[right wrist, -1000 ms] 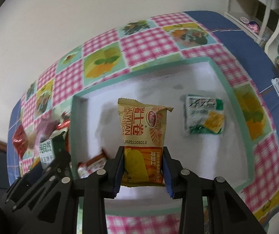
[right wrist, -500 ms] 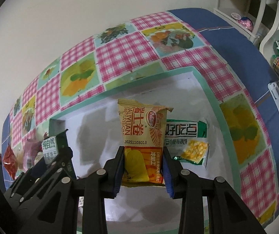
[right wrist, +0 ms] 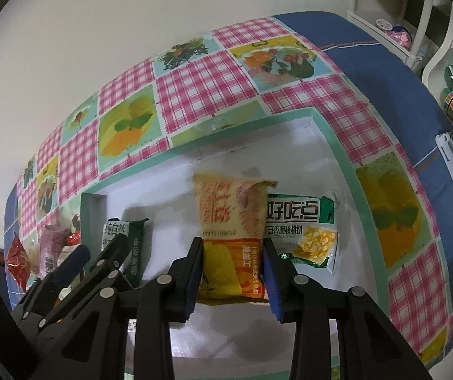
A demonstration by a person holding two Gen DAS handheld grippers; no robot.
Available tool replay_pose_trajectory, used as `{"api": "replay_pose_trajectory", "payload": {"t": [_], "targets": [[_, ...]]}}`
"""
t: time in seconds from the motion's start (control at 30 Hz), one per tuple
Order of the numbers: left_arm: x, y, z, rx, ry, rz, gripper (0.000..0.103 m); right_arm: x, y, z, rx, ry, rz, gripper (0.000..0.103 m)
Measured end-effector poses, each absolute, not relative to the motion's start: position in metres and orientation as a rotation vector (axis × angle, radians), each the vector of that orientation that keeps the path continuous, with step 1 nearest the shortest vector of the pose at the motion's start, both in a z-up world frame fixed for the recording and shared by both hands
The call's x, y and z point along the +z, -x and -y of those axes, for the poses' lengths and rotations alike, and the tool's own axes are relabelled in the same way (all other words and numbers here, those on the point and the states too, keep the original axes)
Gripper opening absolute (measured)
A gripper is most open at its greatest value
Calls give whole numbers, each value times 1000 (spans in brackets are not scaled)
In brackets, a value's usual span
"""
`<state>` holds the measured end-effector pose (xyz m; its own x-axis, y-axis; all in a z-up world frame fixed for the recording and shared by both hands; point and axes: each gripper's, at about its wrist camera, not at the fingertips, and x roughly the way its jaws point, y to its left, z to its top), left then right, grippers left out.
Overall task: Organize snacks
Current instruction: 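Carry both packs over the white tray and release them inside, then move both grippers back over the remaining snack pile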
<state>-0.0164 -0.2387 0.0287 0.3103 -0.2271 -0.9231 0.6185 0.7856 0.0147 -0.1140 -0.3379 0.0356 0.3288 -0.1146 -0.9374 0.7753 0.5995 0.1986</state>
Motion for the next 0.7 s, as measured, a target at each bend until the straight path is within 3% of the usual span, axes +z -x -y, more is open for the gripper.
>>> {"api": "replay_pose_trajectory", "payload": {"t": [0.1, 0.13, 0.23, 0.37, 0.43, 0.6, 0.7], "targets": [[32, 13, 234, -547, -408, -1137, 61, 40, 114, 336, -650, -714, -1091, 39], [33, 11, 232, -536, -403, -1143, 68, 41, 114, 335, -649, -711, -1091, 42], [36, 4, 224, -504, -372, -1167, 70, 45, 116, 335, -644, -709, -1094, 58], [38, -2, 212, -449, -354, -1180, 74, 50, 117, 331, -646, -679, -1106, 60], [37, -5, 204, -415, -345, -1188, 83, 52, 118, 328, -638, -668, -1112, 64], [34, -13, 183, -326, -325, -1204, 84, 57, 121, 324, -638, -634, -1118, 80], [33, -15, 170, -293, -311, -1209, 97, 61, 122, 320, -639, -621, -1116, 87]]}}
